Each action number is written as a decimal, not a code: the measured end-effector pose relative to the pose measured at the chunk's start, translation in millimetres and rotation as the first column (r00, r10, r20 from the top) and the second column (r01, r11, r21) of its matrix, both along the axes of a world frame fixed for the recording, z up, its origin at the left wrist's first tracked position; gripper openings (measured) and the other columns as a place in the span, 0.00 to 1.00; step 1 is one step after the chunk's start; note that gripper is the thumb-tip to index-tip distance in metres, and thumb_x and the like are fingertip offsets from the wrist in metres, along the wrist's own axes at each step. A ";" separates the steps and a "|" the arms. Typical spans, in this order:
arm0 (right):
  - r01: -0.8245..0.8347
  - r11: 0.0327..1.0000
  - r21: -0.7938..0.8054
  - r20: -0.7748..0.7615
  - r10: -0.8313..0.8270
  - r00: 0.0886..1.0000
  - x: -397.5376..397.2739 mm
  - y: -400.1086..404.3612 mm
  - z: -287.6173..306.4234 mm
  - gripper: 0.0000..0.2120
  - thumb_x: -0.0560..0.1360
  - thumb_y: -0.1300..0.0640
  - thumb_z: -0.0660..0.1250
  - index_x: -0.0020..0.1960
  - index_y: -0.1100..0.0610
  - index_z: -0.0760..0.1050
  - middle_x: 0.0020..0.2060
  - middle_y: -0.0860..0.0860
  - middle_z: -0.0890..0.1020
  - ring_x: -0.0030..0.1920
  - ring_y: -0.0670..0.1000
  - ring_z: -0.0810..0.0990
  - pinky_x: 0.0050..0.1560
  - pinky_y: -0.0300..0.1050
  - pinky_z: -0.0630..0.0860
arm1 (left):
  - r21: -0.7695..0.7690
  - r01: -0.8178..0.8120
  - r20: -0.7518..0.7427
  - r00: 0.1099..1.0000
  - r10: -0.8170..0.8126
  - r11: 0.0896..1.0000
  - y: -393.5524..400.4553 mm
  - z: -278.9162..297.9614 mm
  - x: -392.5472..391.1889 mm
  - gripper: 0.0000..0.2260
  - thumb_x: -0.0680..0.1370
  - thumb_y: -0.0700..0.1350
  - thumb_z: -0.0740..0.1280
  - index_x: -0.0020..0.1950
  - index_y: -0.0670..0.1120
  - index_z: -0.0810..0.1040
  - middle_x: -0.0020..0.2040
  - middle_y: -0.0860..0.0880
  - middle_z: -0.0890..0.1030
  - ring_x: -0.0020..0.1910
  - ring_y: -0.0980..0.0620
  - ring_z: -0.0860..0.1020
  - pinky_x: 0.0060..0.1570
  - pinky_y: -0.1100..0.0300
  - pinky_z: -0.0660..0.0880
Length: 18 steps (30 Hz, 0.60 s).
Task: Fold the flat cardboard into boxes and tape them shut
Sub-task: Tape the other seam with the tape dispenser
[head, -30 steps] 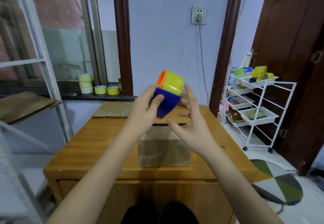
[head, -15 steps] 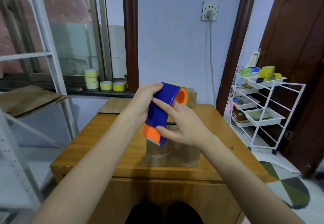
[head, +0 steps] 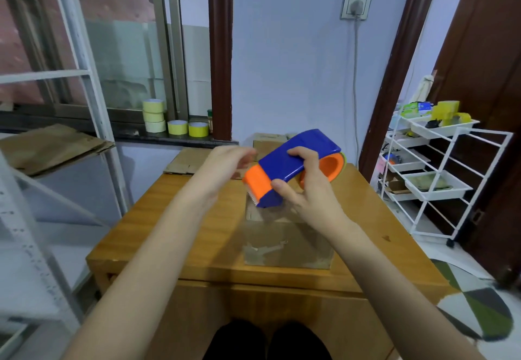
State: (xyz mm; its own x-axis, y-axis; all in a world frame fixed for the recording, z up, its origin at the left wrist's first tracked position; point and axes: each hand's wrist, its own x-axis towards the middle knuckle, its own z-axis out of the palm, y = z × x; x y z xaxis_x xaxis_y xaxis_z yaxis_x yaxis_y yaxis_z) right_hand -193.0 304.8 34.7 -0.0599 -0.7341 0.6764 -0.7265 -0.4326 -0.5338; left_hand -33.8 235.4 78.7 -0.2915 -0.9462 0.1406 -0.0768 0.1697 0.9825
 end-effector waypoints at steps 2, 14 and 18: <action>0.020 1.000 0.004 0.035 -0.020 0.999 -2.2 -0.3 -3.2 0.23 0.72 0.41 0.65 0.60 0.43 0.56 0.49 0.34 0.67 0.47 0.45 0.75 0.44 0.39 0.73 | 0.087 0.007 -0.034 0.999 -0.004 0.996 1.2 -18.6 8.2 0.08 0.79 0.44 0.64 0.51 0.43 0.81 0.50 0.43 0.83 0.52 0.47 0.81 0.53 0.54 0.77; 0.115 0.988 -0.104 0.133 -0.101 0.986 5.7 -5.6 -11.4 0.28 0.71 0.41 0.65 0.66 0.47 0.59 0.52 0.42 0.67 0.50 0.46 0.74 0.46 0.41 0.76 | 0.364 0.209 -0.410 0.911 -0.045 0.908 20.2 -46.3 -9.6 0.12 0.81 0.50 0.60 0.54 0.43 0.77 0.39 0.43 0.84 0.33 0.50 0.82 0.30 0.63 0.78; 0.115 0.986 -0.120 0.164 -0.095 0.982 7.0 -6.6 -13.2 0.24 0.71 0.41 0.65 0.61 0.40 0.56 0.51 0.35 0.66 0.49 0.38 0.73 0.45 0.34 0.73 | 0.408 0.226 -0.499 0.867 0.008 0.885 22.1 -51.5 -14.5 0.13 0.80 0.50 0.63 0.58 0.42 0.77 0.41 0.45 0.84 0.33 0.54 0.80 0.31 0.64 0.77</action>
State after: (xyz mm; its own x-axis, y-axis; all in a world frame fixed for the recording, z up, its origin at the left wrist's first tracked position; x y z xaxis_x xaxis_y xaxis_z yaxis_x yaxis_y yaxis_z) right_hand -186.0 298.2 21.5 -0.2454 -0.6258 0.7403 -0.6828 -0.4305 -0.5903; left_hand -48.3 257.5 27.2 -0.4040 -0.9051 -0.1327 0.4088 -0.3084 0.8590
